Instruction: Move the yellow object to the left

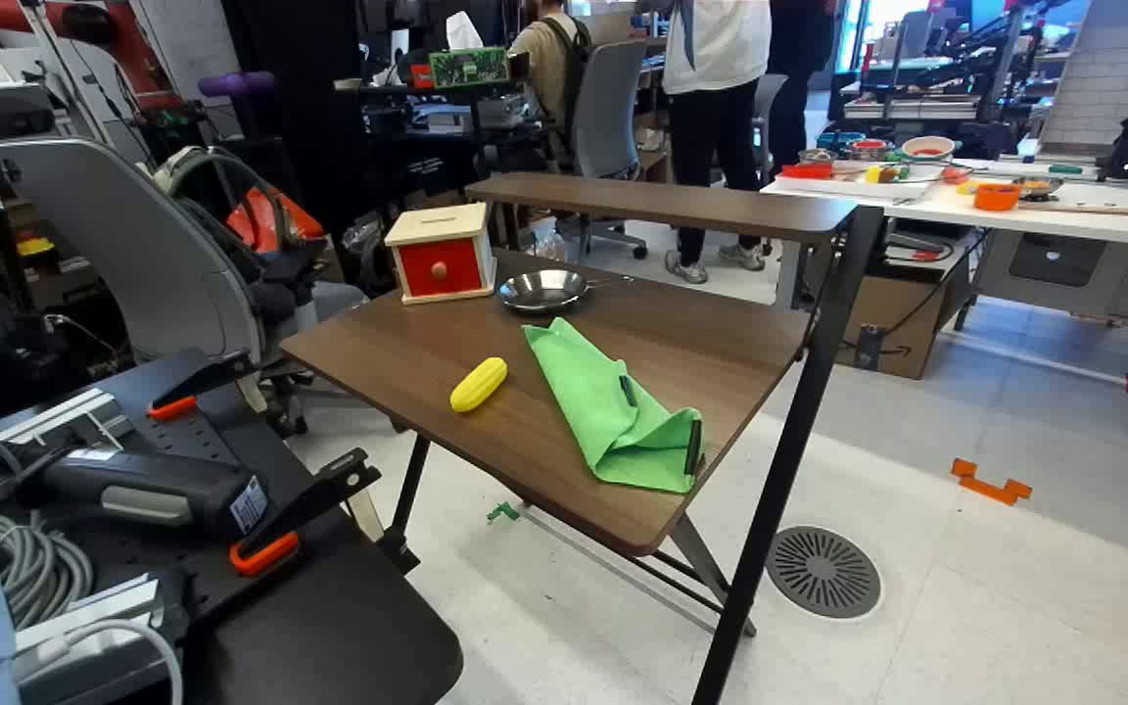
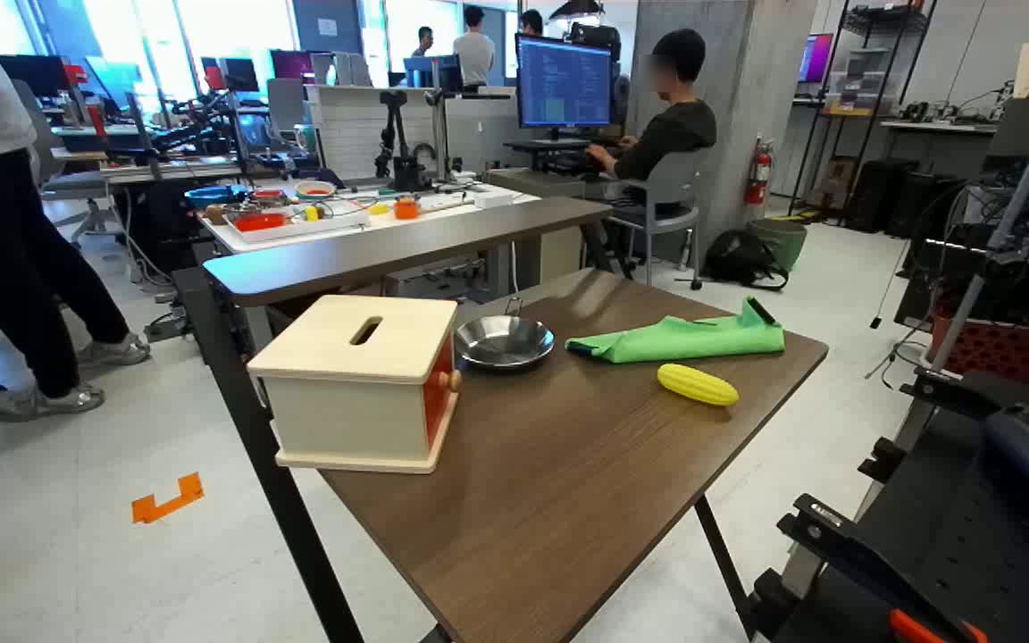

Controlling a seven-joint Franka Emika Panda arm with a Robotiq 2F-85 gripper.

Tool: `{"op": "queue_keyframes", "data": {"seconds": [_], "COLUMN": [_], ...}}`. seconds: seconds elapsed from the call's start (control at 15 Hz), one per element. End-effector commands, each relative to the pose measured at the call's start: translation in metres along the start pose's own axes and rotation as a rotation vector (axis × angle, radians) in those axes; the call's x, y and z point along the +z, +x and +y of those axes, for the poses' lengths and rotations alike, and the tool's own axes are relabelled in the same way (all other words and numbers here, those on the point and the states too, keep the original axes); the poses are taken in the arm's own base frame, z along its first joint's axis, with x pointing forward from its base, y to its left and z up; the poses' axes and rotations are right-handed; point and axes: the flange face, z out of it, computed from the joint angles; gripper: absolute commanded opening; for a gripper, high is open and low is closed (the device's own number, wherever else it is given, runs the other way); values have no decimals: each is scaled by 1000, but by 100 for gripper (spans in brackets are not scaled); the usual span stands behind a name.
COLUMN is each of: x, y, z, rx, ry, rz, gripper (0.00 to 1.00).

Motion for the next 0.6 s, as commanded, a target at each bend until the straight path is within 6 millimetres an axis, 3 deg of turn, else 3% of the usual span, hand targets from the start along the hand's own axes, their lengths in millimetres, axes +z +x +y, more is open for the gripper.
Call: {"op": "queue_keyframes", "data": {"seconds": [0.0, 0.27, 0.53], "x": [-1, 3, 21], "y": [0, 30, 72], "z": [0, -20, -52], "rx": [0, -10, -4], "ry": [0, -2, 14], "rz": [0, 69, 133], "gripper": [100, 100, 100]}}
